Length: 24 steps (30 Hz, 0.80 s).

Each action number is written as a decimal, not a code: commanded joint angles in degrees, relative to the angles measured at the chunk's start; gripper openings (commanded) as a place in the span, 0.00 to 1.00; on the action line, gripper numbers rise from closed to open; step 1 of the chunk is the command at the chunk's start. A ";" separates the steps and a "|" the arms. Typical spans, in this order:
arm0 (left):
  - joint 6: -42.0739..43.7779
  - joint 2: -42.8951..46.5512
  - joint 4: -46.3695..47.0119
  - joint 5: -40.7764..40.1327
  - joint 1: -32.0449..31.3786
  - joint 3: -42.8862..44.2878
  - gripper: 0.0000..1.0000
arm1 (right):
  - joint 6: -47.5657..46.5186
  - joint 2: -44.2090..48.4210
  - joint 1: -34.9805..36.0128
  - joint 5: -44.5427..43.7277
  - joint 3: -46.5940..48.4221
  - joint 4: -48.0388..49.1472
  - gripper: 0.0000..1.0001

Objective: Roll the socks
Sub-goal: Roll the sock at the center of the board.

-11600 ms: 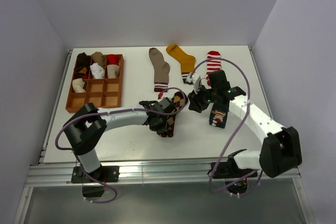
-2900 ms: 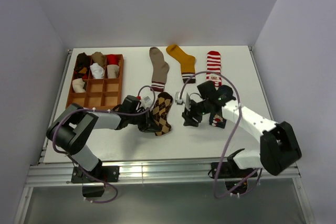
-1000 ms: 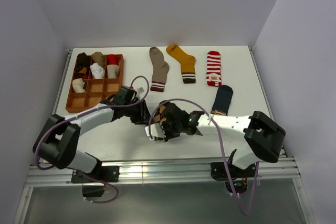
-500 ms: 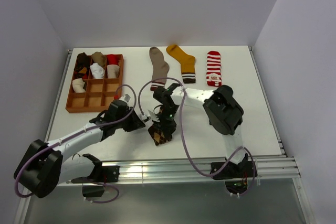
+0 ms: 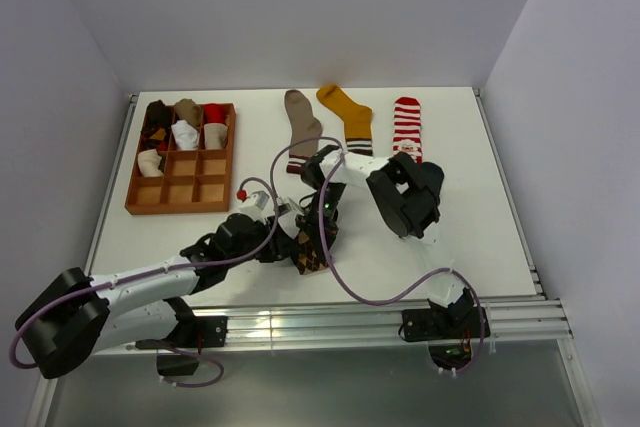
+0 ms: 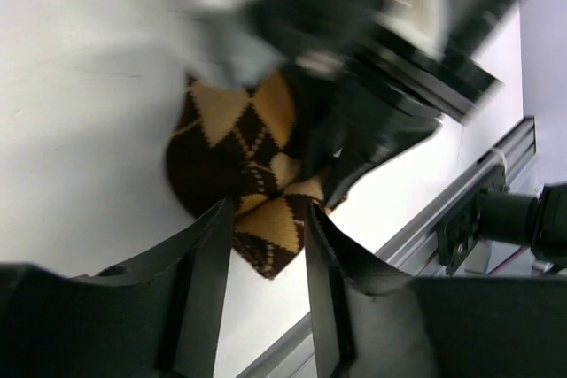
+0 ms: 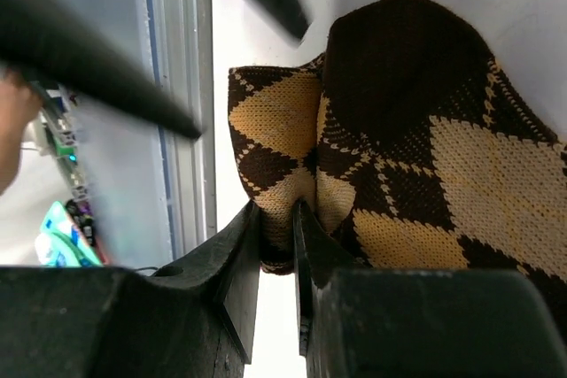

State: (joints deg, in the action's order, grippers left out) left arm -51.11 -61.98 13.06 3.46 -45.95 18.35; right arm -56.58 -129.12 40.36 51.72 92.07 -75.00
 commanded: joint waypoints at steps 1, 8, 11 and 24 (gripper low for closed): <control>3.56 -1.21 8.90 -1.62 -2.47 -0.59 0.44 | 1.90 -1.74 0.16 -0.57 3.02 -2.25 0.21; 7.60 -7.71 11.72 0.05 -5.28 1.42 0.48 | 2.96 -3.94 -0.02 -0.75 4.61 -2.87 0.21; 8.83 -10.97 12.86 1.37 -7.04 2.39 0.47 | 3.66 -4.12 -0.02 -0.92 5.13 -2.87 0.21; 8.22 -15.28 14.28 5.23 -8.19 2.22 0.39 | 8.58 -5.18 -0.28 -2.06 6.72 -0.59 0.21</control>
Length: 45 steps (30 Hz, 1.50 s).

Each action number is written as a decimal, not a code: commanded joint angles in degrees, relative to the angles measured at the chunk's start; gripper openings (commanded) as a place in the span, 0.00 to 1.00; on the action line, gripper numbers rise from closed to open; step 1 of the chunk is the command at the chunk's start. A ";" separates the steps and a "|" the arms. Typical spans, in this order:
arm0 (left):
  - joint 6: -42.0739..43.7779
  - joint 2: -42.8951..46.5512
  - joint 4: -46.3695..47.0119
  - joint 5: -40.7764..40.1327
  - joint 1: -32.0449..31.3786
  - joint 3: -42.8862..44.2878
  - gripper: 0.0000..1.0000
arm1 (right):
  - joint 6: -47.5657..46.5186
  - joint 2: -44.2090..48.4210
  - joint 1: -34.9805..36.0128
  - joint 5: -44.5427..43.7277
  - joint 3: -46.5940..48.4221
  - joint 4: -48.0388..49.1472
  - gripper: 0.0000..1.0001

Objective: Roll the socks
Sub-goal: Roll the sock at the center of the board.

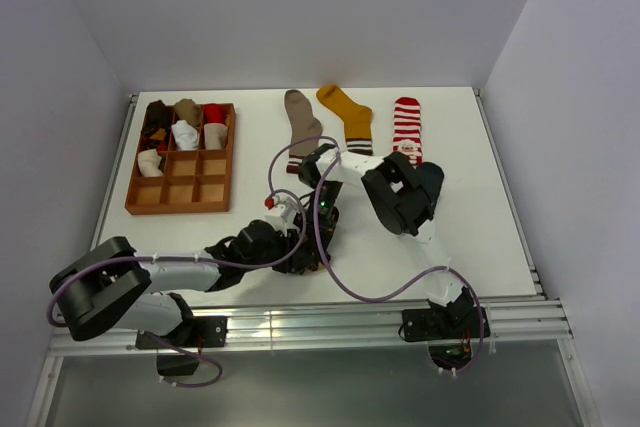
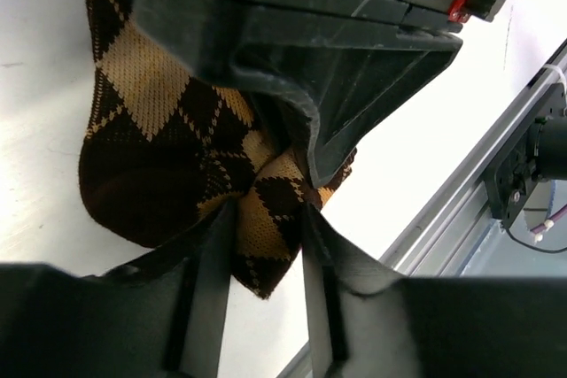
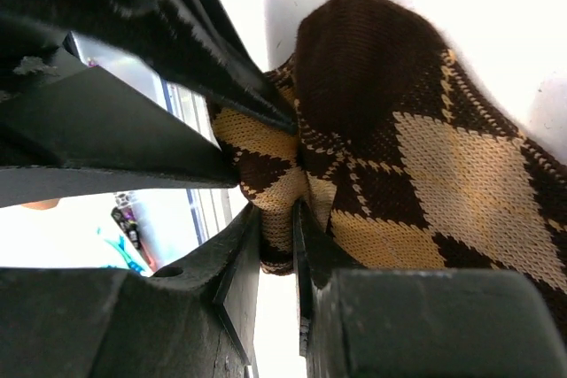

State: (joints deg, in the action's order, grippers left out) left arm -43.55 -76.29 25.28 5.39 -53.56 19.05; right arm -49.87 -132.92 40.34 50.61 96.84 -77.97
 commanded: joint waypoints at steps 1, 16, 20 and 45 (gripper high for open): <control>0.49 -1.75 1.10 3.66 -0.58 2.04 0.37 | 2.23 -1.29 -0.43 -1.04 1.78 3.26 0.21; -11.11 -12.91 -14.73 5.07 -0.58 11.27 0.00 | 14.62 15.31 -5.52 -6.32 -8.51 22.69 0.56; -13.31 -13.62 -16.22 4.81 -0.49 12.33 0.00 | 17.51 18.22 -9.65 -7.02 -10.87 25.58 0.57; -15.78 -26.18 -35.02 25.46 10.66 25.32 0.00 | 3.20 56.35 -18.19 -8.95 -44.61 47.02 0.56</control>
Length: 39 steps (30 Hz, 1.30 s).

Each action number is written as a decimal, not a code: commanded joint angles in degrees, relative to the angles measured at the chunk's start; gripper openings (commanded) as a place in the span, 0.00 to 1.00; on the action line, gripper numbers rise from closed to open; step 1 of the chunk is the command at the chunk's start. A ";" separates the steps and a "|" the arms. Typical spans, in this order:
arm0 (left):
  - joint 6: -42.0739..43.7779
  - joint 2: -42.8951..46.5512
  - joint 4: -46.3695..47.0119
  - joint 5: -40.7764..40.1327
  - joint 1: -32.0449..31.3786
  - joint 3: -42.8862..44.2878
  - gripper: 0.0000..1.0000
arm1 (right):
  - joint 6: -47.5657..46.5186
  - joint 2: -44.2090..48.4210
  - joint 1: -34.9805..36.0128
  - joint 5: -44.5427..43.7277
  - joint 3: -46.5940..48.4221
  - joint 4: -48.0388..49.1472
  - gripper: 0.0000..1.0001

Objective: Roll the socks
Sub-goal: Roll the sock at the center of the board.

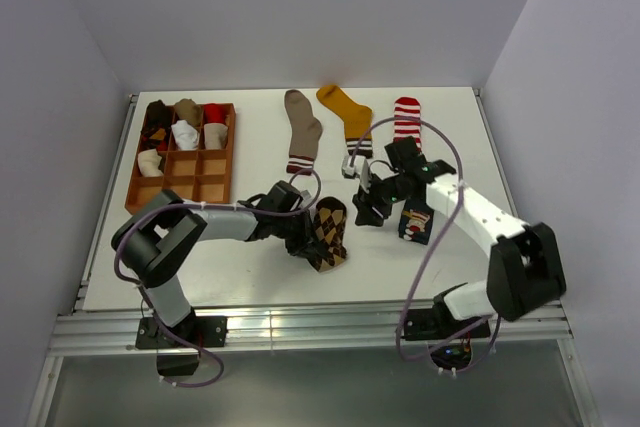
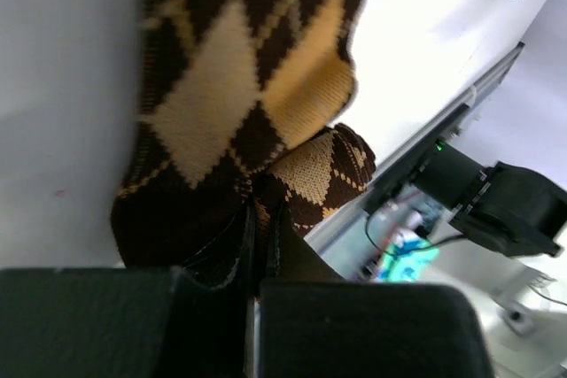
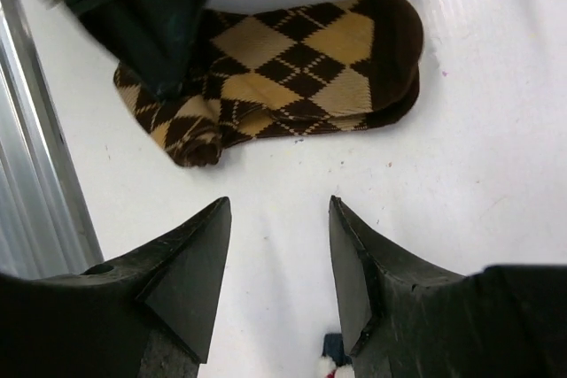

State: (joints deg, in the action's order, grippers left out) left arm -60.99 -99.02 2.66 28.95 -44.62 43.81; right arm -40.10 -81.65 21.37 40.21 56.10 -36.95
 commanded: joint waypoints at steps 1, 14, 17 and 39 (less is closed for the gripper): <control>2.10 -3.89 -13.80 3.55 2.25 1.01 0.00 | -7.36 7.18 1.22 1.72 -5.54 6.62 0.57; 5.71 -9.52 -22.08 3.83 5.51 9.54 0.00 | -9.29 24.70 31.00 -21.21 -29.36 30.78 0.64; 5.97 -9.70 -22.52 3.40 5.51 9.63 0.00 | -10.61 22.59 35.05 -25.87 -31.57 35.88 0.64; 7.20 -5.92 -20.94 4.54 6.04 8.66 0.11 | -7.46 5.01 42.01 -33.98 -23.94 37.33 0.34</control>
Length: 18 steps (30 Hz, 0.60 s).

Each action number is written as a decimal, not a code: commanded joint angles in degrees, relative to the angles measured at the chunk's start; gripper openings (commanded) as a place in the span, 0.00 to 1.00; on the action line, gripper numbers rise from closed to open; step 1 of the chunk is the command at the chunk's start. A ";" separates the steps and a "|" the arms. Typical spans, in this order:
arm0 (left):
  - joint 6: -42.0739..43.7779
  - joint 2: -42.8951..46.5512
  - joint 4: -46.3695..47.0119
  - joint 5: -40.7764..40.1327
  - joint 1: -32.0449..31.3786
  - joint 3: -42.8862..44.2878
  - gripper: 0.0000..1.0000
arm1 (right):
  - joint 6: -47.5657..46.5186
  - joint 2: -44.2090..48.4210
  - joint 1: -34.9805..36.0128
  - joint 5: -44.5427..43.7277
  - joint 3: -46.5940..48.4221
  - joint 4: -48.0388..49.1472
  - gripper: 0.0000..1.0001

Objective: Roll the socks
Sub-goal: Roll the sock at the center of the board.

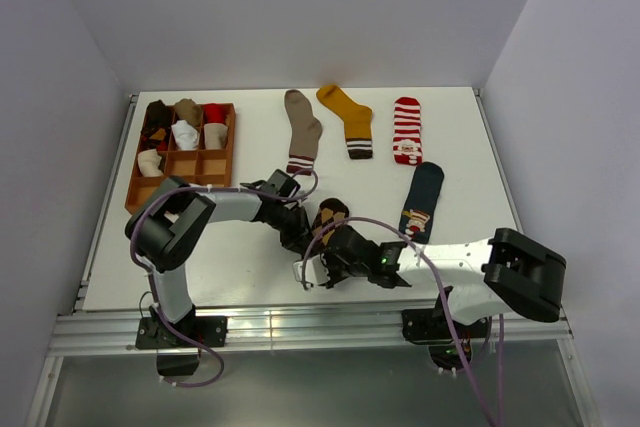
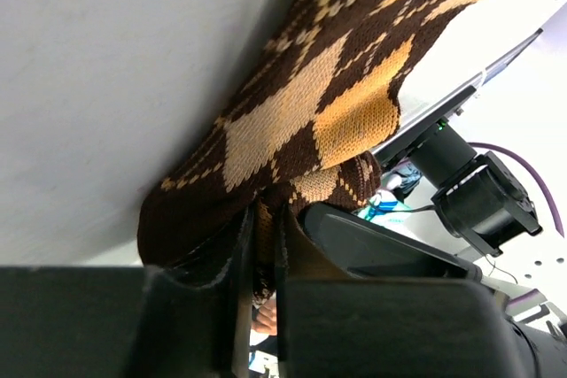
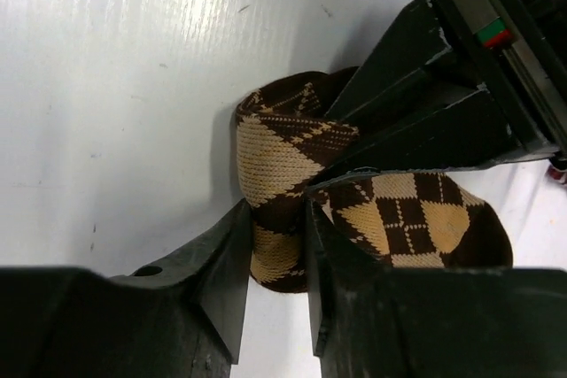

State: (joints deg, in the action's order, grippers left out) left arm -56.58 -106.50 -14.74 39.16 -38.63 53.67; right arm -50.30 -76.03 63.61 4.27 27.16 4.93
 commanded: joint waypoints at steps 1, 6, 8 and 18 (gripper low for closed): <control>2.44 2.25 -3.45 -5.93 0.22 -1.20 0.15 | 3.54 -0.70 -1.55 4.49 6.75 -7.10 0.33; -0.20 7.35 -0.64 -7.60 1.01 -2.69 0.23 | 4.60 -2.54 -7.00 12.33 12.12 -18.78 0.25; -0.55 8.93 -0.55 -8.57 1.01 -3.04 0.24 | 4.60 -3.94 -9.63 16.71 15.28 -22.31 0.24; -4.16 15.44 1.47 -15.86 1.10 -6.29 0.26 | -0.50 -18.96 -19.92 32.28 30.05 -47.37 0.22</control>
State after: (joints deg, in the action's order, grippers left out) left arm -59.70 -94.45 -13.52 27.90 -37.85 48.36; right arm -48.80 -91.35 46.09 30.83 54.81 -29.32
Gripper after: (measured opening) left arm 0.257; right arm 0.242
